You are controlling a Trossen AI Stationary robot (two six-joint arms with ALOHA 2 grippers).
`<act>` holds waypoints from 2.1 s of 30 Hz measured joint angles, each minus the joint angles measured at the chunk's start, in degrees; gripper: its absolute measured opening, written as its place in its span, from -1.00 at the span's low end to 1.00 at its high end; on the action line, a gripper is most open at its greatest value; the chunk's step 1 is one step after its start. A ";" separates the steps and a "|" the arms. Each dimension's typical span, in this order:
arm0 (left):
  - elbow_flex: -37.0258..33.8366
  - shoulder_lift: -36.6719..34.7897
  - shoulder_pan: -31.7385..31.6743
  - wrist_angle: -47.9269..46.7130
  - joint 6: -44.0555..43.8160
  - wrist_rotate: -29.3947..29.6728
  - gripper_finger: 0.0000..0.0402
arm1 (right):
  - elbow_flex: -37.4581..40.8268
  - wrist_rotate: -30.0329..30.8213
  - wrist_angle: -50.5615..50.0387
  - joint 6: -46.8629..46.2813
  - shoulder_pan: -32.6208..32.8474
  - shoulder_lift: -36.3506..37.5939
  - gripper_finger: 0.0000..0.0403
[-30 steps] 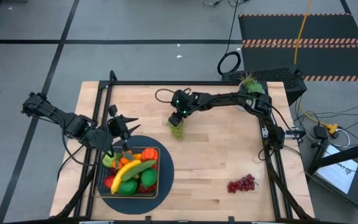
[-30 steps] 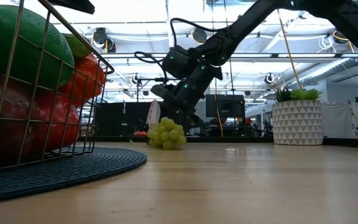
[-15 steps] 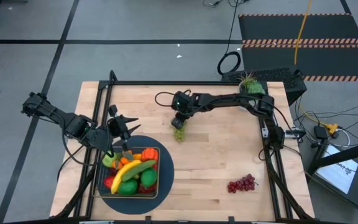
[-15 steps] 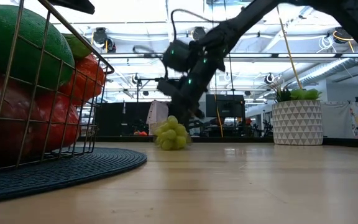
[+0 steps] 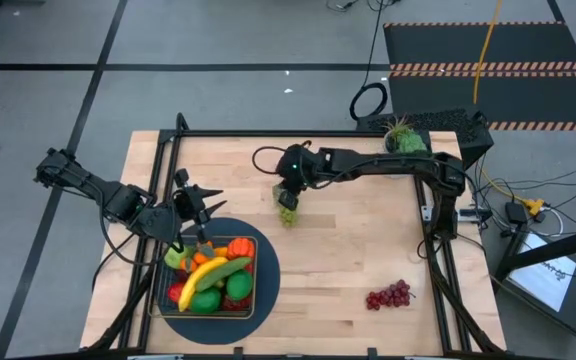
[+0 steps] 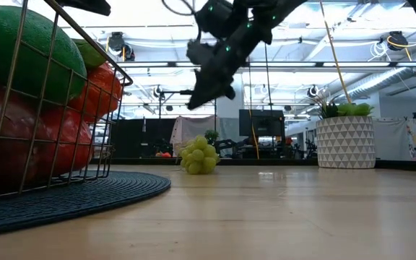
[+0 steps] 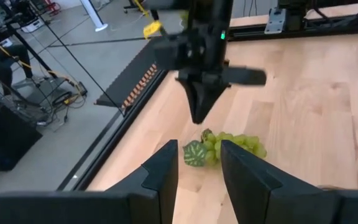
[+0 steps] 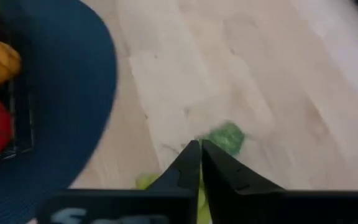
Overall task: Build produce basket
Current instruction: Put the green grapes into the gold wire basket
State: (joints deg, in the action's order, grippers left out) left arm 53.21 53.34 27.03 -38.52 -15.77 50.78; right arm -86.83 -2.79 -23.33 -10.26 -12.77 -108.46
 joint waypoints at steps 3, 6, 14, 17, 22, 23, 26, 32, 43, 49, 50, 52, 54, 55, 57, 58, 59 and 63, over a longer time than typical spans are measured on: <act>0.00 0.02 -0.07 1.15 0.23 -0.42 -0.39 | 0.00 -0.08 -1.25 -1.94 -0.28 -2.38 -0.81; 0.00 0.19 -0.21 2.41 0.53 -0.92 -0.39 | 0.07 0.18 -2.22 -2.00 -0.64 -5.61 -0.60; 0.00 0.57 -0.74 2.24 1.01 -1.93 -0.39 | 0.09 1.30 1.25 -4.19 -2.38 -10.26 -0.17; 0.00 0.52 -0.74 2.29 1.11 -1.91 -0.39 | 0.07 0.05 1.66 -4.47 -2.58 -10.41 -0.13; 0.00 0.52 -0.74 2.27 1.62 -1.90 -0.39 | 0.07 -0.14 3.35 -3.00 -3.00 -9.03 -0.14; 0.00 0.54 -0.74 2.27 1.66 -1.91 -0.39 | 0.02 -0.23 4.50 -3.01 -3.28 -8.90 -0.14; 0.00 0.54 -0.74 2.29 1.77 -1.89 -0.39 | -0.01 -1.07 5.12 -3.86 -4.24 -9.02 -0.12; 0.00 0.54 -0.74 2.31 2.08 -1.89 -0.39 | 0.02 -4.59 5.75 -2.18 -4.25 -11.89 -0.01; 0.00 0.54 -0.74 2.31 2.15 -1.89 -0.39 | 0.00 -8.10 8.31 7.51 -4.04 -10.82 -0.03; 0.00 0.54 -0.74 2.27 2.12 -1.89 -0.39 | 0.07 -8.16 8.17 15.00 -3.75 -11.36 -0.10; 0.00 0.54 -0.74 2.22 2.12 -1.89 -0.39 | 0.07 -8.53 7.75 15.77 -3.68 -11.46 -0.10; 0.00 0.54 -0.74 2.20 2.12 -1.87 -0.39 | 0.09 -9.50 7.86 17.36 -3.56 -11.50 -0.10; 0.00 0.54 -0.74 2.17 2.22 -1.87 -0.39 | 0.09 -9.53 8.23 19.37 -3.40 -11.46 -0.09; 0.00 0.54 -0.74 2.18 2.34 -1.87 -0.39 | 0.09 -9.53 8.09 20.82 -3.28 -11.41 -0.09; 0.00 0.54 -0.74 2.14 2.41 -1.87 -0.39 | 0.09 -9.48 7.95 24.12 -3.00 -11.41 -0.10; 0.00 0.54 -0.74 2.14 2.41 -1.87 -0.39 | 0.09 -9.49 8.01 25.53 -2.82 -11.41 -0.10; 0.00 0.54 -0.74 2.14 2.43 -1.87 -0.39 | 0.09 -9.49 8.09 26.53 -2.57 -11.39 -0.10; 0.00 0.54 -0.75 2.09 2.60 -1.87 -0.39 | 0.09 -9.53 7.83 27.91 -2.40 -11.39 -0.10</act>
State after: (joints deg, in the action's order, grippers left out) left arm 53.21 53.89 26.27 -36.42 -13.17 48.90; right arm -86.74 -12.32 -15.50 17.65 -15.17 -119.85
